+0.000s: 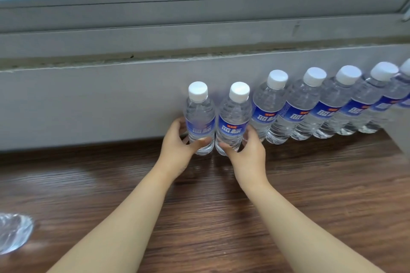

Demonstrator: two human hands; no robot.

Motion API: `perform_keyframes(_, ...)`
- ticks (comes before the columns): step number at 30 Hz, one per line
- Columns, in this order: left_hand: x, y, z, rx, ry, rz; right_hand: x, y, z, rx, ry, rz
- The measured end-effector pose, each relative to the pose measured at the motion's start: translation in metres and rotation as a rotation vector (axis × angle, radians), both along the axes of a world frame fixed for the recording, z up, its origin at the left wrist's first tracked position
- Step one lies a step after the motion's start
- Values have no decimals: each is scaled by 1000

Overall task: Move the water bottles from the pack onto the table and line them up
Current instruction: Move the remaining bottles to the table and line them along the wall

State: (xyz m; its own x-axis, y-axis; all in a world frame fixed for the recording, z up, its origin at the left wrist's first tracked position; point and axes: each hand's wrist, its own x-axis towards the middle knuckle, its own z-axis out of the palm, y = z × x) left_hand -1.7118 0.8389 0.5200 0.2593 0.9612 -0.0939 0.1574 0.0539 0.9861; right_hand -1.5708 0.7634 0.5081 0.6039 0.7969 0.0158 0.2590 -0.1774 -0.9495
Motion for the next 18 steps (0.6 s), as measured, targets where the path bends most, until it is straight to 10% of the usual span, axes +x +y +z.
perform_keyframes(18,7,-6,-28,14,58,94,-4,7,-15,22,-49,-59)
